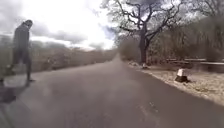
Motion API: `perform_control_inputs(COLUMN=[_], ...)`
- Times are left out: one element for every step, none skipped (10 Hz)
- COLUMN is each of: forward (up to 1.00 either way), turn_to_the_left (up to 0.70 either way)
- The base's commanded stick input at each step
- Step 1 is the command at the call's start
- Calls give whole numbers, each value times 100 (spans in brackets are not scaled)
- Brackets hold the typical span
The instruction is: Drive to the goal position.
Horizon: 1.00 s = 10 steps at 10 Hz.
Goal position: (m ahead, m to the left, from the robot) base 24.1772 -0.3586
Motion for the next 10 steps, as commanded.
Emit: perform_control_inputs(forward=[70, 70, 70, 70, 70, 70, 70, 70, 70, 70], turn_to_the_left=[0, 0, 0, 0, 0, 0, 0, 0, 0, 0])
